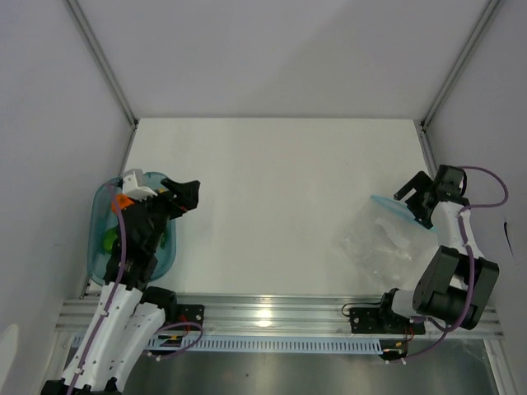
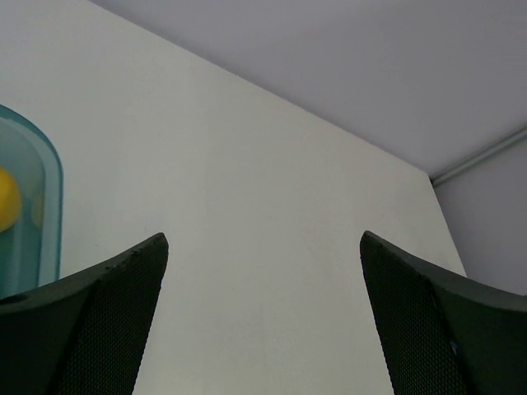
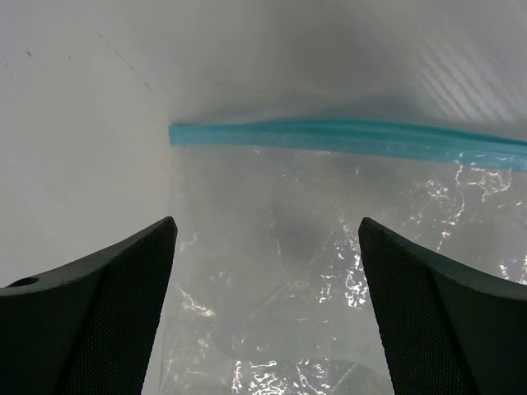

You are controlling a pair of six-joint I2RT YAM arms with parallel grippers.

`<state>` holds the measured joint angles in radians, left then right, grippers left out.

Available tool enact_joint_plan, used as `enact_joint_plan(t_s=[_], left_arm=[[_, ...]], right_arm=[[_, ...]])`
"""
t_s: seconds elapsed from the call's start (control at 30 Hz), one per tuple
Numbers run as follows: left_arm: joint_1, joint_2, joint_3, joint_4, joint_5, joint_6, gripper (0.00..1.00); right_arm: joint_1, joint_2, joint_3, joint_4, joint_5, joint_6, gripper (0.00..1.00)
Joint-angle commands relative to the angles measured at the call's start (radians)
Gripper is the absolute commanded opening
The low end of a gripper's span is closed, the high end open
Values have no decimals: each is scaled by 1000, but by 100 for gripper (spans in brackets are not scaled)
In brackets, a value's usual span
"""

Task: Place the food in the zip-top bag and seal the zipper
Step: Move the zipper food storage bag to the center of the board.

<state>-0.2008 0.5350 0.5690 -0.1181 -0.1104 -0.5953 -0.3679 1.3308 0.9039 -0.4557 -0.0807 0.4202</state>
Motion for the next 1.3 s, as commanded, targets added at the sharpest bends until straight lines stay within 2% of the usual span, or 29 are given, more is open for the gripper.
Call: enact_joint_plan(t_s=[0.0, 0.1, 0.23, 0.33, 0.47, 0.67, 0.8, 0.87, 1.0, 1.1, 1.17, 1.27], left_arm=[[-3, -33, 12, -34, 205, -31, 99], [-3, -61, 9, -26, 330, -35, 100], [-3, -37, 32, -66, 350, -98, 100], [-2, 2, 60, -66, 402, -94, 100], [-2, 63, 130, -147, 454, -81, 99], [-2, 60, 164, -198, 462, -47, 99], [-3, 59, 189, -219, 466, -37, 100], [-2, 62, 198, -229, 477, -35, 100], [-2, 62, 216, -258, 495, -35, 99], [-2, 49, 221, -272, 495, -41, 99], [-2, 40, 219, -273, 489, -44, 100], [-2, 37, 218, -269, 495, -55, 100]], right_arm=[[12, -19, -6, -61, -53, 61, 92], [70, -132, -36, -93, 18, 43, 93], [125, -254, -42, -228, 76, 110, 91], [216, -266, -33, -345, 81, 161, 91], [352, -280, -56, -425, 124, 244, 91], [517, -283, -146, -417, 114, 313, 92], [589, -228, -172, -276, 39, 345, 92], [659, -148, -143, -184, 24, 348, 92], [796, 69, 34, -126, 56, 309, 93], [900, 240, 184, -124, 18, 260, 94], [951, 298, 252, -118, 1, 218, 95], [1009, 294, 326, -87, -19, 198, 95]])
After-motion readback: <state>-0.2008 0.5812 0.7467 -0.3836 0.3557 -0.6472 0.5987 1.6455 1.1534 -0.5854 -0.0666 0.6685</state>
